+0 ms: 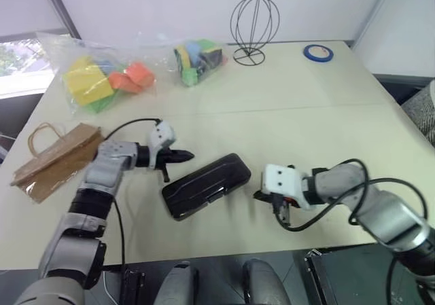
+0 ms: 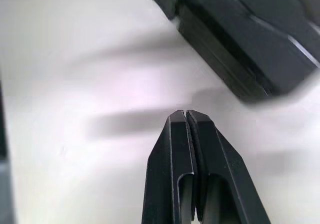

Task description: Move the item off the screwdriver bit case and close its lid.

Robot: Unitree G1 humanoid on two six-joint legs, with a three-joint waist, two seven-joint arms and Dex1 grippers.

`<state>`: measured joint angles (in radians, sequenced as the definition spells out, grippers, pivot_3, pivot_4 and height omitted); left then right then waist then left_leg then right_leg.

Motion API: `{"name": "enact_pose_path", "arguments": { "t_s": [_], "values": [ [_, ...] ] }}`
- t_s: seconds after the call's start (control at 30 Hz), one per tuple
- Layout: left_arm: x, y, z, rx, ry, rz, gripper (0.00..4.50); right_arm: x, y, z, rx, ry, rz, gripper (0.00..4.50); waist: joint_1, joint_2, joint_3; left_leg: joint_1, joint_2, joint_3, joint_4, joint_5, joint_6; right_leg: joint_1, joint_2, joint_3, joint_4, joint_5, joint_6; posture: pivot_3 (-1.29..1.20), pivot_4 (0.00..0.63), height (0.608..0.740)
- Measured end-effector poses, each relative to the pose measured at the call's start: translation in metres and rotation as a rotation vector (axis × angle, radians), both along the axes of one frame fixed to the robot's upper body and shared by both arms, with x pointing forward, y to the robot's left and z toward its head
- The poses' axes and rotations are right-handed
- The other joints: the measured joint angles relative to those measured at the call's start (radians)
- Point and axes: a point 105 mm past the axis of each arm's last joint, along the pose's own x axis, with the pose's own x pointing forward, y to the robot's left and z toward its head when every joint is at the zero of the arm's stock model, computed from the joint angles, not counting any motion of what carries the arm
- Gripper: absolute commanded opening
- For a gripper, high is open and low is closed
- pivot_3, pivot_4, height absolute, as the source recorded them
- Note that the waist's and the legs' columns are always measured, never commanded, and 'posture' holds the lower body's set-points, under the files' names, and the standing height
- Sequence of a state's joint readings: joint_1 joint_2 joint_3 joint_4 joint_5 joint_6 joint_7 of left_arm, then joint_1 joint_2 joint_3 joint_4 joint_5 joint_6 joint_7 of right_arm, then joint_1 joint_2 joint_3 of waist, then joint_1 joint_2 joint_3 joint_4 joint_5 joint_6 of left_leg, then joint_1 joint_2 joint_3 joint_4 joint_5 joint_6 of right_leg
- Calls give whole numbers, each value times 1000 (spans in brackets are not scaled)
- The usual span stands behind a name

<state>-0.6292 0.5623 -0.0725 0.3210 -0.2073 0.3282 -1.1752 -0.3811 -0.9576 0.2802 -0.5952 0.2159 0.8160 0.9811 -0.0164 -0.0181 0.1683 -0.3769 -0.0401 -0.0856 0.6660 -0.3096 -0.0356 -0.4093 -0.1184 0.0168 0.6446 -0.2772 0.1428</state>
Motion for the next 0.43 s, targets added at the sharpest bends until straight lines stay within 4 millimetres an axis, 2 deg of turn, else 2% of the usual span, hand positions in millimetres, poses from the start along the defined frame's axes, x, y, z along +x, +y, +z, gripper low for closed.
{"name": "enact_pose_path", "arguments": {
  "t_s": [0.13,0.2,0.37,0.43],
  "values": [
    [-17,8,30,-60,-31,21,0,6,-12,29,78,-43,-64,41,-2,0,0,0,1,0,-1,0,0,0,0,1,0,0,0,0,150,740],
    [-27,12,35,-76,-15,39,0,8,-16,41,114,-59,-91,41,1,0,0,0,1,0,-1,0,0,0,0,0,0,0,0,0,150,740],
    [-66,24,35,-106,24,128,0,11,-32,75,210,-89,-156,41,4,1,1,0,1,0,-1,0,1,0,0,1,-1,0,0,0,150,740],
    [-75,28,33,-116,36,175,0,10,-34,82,238,-96,-159,41,7,1,1,0,1,0,-1,0,0,1,0,1,-3,0,0,0,150,740]
  ]
}}
